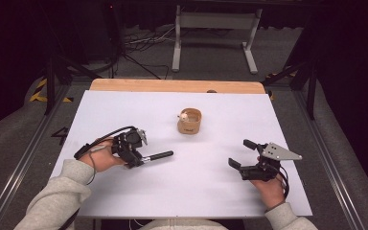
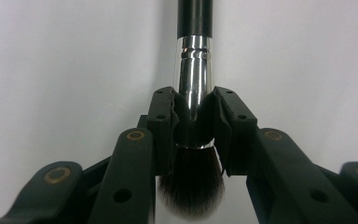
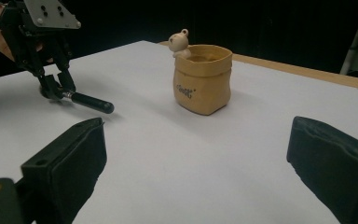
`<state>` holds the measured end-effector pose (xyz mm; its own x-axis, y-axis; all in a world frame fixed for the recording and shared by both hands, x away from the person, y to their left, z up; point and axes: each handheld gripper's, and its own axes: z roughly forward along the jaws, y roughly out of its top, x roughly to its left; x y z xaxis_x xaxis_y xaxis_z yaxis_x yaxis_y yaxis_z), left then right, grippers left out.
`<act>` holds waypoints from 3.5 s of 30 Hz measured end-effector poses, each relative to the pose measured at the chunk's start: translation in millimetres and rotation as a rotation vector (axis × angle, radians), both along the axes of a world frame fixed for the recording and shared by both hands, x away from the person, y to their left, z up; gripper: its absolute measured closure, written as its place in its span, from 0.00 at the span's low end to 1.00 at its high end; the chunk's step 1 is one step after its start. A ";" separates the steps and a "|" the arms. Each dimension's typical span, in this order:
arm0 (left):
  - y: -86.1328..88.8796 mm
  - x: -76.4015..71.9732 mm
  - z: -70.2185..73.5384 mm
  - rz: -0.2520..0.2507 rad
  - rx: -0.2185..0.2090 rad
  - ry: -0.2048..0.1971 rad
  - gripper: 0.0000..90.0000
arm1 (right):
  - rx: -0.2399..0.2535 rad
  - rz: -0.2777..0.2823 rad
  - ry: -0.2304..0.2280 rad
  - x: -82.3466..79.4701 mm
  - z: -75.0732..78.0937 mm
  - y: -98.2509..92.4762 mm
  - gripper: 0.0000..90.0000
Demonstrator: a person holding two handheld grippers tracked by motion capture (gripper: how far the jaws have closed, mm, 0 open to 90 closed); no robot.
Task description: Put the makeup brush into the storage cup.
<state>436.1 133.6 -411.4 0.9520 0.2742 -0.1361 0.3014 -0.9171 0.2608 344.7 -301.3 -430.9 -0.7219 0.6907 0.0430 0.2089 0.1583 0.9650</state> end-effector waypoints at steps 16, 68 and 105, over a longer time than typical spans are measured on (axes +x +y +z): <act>-14.6 -10.9 33.5 -0.051 -0.057 -0.025 0.78 | -0.025 0.120 -0.012 4.2 29.2 -1.3 0.21; -86.7 -58.2 65.9 -0.308 -0.067 -0.059 0.78 | -0.236 0.484 0.070 11.2 58.8 90.1 0.34; -92.2 -56.4 62.8 -0.312 -0.029 -0.056 0.78 | -0.462 0.574 0.234 16.4 53.3 110.6 0.60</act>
<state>379.7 41.3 -348.6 0.9958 -0.0350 -0.0842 -0.0085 -0.9551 0.2961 361.0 -190.7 -377.6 -0.9798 0.1963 0.0371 0.1632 0.6795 0.7153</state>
